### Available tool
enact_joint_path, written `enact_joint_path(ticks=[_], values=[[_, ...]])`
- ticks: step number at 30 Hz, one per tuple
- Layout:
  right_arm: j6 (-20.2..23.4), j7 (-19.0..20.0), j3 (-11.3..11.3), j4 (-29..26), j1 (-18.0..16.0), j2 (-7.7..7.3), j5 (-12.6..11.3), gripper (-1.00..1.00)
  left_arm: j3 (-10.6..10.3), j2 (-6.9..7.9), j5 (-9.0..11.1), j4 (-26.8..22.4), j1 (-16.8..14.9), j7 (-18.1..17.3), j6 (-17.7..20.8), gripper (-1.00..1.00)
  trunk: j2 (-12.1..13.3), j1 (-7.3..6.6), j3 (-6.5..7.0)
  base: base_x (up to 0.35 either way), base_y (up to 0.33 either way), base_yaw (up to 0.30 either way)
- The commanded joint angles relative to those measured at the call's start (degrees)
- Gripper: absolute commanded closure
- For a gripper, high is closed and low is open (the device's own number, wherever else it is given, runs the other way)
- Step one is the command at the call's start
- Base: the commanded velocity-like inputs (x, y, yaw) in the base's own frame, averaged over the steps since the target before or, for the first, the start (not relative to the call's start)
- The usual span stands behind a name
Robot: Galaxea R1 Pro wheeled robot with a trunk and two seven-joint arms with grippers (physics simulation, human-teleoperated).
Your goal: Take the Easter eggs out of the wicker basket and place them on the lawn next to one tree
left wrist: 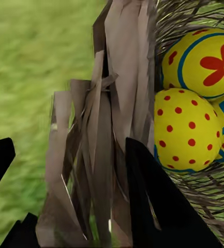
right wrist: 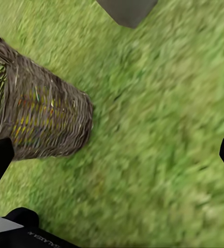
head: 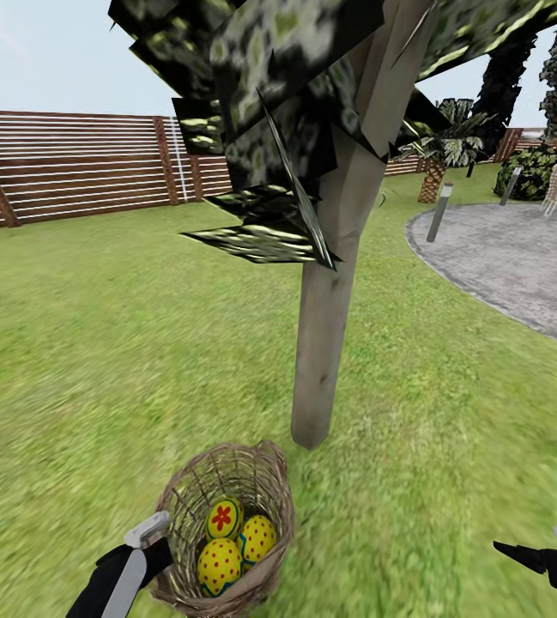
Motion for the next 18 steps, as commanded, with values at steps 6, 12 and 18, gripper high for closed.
enact_joint_path(ticks=[6, 12, 18], values=[[0.58, 0.24, -0.2, 0.13, -0.04, 0.01, 0.04, -1.0, 0.41, 0.24, 1.14, 1.19, 0.01, 0.2, 0.43, -1.0, -0.02, 0.0, -0.06, 0.0, 0.0, 0.0], [0.58, 0.2, -0.15, 0.21, -0.04, 0.03, 0.04, -1.0, 0.45, 0.25, 1.14, 0.78, 0.01, 0.2, 0.52, -1.0, 0.38, -0.22, 0.12, 0.0, 0.0, 0.0], [0.56, 0.15, -0.13, 0.24, -0.04, 0.1, 0.04, -1.0, 1.18, 0.25, 1.14, 0.68, 0.01, 0.2, 0.52, -1.0, 2.79, -1.54, 1.2, 0.0, 0.0, 0.0]])
